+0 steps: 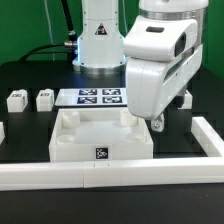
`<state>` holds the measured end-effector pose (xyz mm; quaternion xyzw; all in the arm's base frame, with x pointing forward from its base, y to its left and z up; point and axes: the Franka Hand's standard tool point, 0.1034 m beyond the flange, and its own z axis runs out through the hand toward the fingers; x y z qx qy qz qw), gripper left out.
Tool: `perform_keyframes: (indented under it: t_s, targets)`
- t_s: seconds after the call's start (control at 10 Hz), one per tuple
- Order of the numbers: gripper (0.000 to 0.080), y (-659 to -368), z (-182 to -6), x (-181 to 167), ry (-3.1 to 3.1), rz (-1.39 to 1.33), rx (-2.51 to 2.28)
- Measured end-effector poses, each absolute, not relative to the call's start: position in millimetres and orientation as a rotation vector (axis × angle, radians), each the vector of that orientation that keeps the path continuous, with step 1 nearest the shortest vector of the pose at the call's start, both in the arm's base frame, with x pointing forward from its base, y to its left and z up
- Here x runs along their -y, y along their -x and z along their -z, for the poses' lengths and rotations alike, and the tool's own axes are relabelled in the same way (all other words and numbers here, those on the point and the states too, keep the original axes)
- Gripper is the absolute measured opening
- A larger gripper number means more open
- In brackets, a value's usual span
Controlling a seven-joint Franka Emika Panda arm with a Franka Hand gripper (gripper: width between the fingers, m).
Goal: Assemble square table
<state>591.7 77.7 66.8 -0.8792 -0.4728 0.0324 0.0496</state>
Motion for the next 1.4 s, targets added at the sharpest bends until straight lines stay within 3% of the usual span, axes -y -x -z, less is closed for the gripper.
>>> perform_keyframes:
  t_s: [0.9,1.4]
  targets:
    - [0.0650,-591,-66.2,-76,2.656,-0.100,1.482]
    - [0.0650,-520,-70.1,-26,2.334,-0.088,1.956]
